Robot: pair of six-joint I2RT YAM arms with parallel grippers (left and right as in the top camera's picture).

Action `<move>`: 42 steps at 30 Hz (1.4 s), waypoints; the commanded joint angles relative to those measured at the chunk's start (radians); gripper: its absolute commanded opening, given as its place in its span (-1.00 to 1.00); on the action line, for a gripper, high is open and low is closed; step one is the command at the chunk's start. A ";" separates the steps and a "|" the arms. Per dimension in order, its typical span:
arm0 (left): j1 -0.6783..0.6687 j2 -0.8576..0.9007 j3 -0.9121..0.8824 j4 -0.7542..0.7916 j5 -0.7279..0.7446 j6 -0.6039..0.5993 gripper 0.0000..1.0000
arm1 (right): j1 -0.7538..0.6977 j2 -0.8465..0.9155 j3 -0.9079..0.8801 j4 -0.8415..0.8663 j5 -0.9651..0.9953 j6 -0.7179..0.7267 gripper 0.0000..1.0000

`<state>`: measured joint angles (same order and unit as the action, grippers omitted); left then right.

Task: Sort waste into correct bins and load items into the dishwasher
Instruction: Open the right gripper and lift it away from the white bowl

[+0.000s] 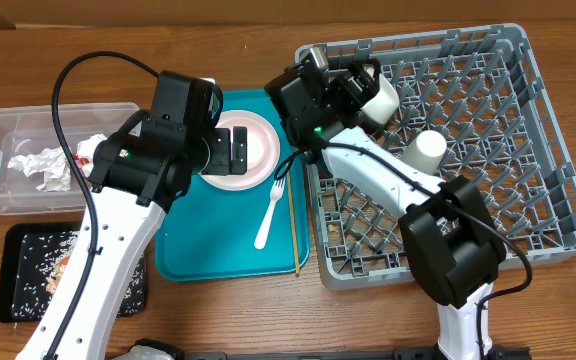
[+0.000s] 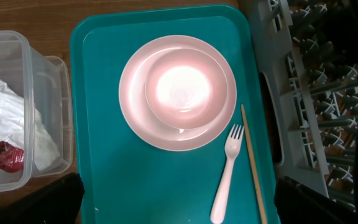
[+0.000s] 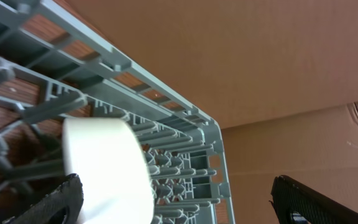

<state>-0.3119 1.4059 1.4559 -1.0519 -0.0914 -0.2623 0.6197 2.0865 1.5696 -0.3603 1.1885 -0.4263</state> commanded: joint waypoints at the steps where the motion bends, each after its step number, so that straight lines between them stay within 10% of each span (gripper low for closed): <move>1: 0.006 -0.021 0.025 0.001 -0.013 0.000 1.00 | 0.003 -0.011 0.002 0.002 0.009 0.024 1.00; 12: 0.006 -0.021 0.025 0.001 -0.013 0.000 1.00 | -0.037 -0.225 0.002 -0.087 -0.111 0.250 0.79; 14: 0.006 -0.021 0.025 0.001 -0.013 0.000 1.00 | -0.095 -0.300 0.002 -0.206 -0.309 0.382 0.43; 16: 0.006 -0.021 0.025 0.001 -0.013 0.000 1.00 | -0.174 -0.341 0.002 -0.295 -0.512 0.486 -0.40; 19: 0.006 -0.021 0.025 0.001 -0.013 0.000 1.00 | -0.269 -0.348 0.002 -0.348 -0.687 0.578 -0.92; 27: 0.006 -0.021 0.025 0.001 -0.013 0.000 1.00 | -0.537 -0.307 0.002 -0.324 -1.379 0.640 -0.92; 42: 0.006 -0.021 0.025 0.001 -0.013 0.000 1.00 | -0.516 -0.210 0.001 -0.327 -1.396 0.640 -0.92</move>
<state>-0.3119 1.4059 1.4559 -1.0519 -0.0917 -0.2623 0.0956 1.8626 1.5700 -0.6914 -0.1852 0.2092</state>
